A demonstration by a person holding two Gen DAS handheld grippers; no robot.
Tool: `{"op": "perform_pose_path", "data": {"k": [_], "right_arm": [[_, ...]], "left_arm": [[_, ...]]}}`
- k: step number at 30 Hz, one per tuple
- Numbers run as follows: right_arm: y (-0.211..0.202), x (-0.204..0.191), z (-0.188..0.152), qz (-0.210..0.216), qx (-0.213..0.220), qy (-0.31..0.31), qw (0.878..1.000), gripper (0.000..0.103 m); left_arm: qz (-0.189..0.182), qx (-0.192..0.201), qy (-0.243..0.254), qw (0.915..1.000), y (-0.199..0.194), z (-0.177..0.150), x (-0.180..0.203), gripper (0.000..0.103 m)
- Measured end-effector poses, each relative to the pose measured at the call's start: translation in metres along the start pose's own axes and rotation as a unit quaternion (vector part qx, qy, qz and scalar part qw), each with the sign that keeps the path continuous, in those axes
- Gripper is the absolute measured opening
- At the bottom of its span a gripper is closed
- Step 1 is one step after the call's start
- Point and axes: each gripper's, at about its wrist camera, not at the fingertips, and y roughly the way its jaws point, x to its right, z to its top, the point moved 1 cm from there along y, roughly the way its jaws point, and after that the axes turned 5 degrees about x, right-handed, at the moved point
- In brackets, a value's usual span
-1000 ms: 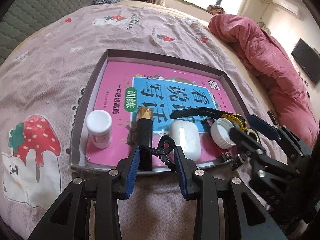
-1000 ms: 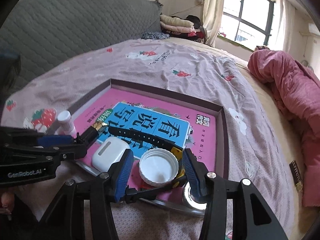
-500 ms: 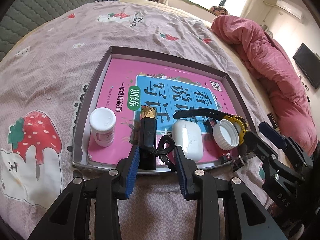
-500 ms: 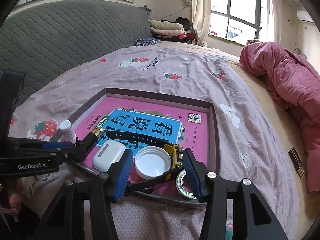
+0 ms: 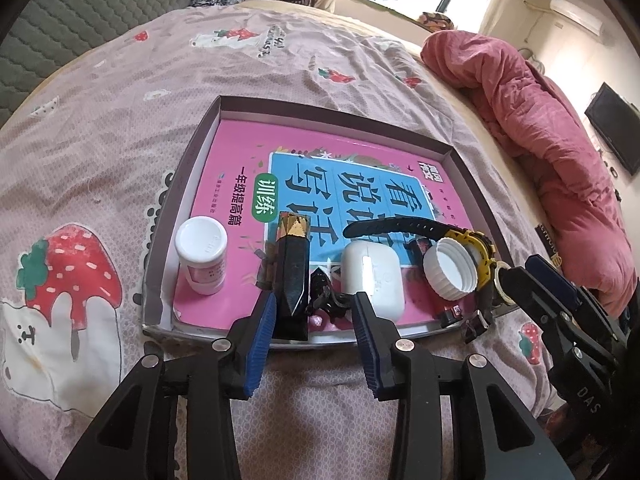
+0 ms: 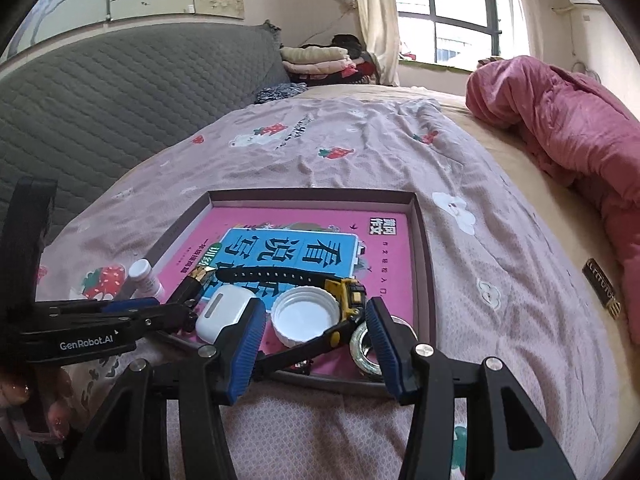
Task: Organize rigid objects
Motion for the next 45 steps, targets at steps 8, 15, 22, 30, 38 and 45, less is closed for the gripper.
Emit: {"op": "perform_pose_path", "data": {"k": [8, 15, 22, 30, 38, 45], "right_arm": [[-0.015, -0.001, 0.004, 0.004, 0.025, 0.015, 1.000, 0.055], [-0.029, -0.010, 0.005, 0.007, 0.035, 0.012, 0.999, 0.055], [-0.046, -0.019, 0.001, 0.006, 0.041, 0.011, 0.999, 0.055], [-0.062, -0.023, -0.012, -0.012, 0.039, 0.026, 0.999, 0.055], [-0.066, -0.023, -0.036, -0.032, 0.012, 0.031, 0.999, 0.055], [-0.071, -0.023, -0.048, -0.052, 0.000, 0.043, 0.998, 0.055]], "left_arm": [[0.006, 0.010, 0.015, 0.9998, -0.012, -0.001, 0.006, 0.050], [0.010, 0.029, 0.024, 0.9992, -0.029, 0.003, 0.010, 0.055], [0.009, 0.047, 0.028, 0.9985, -0.048, 0.000, 0.014, 0.057], [0.032, 0.054, 0.044, 0.9970, -0.063, -0.017, 0.016, 0.071], [0.066, 0.061, 0.067, 0.9937, -0.075, -0.037, 0.020, 0.077], [0.069, 0.044, 0.070, 0.9942, -0.081, -0.060, 0.024, 0.077]]}}
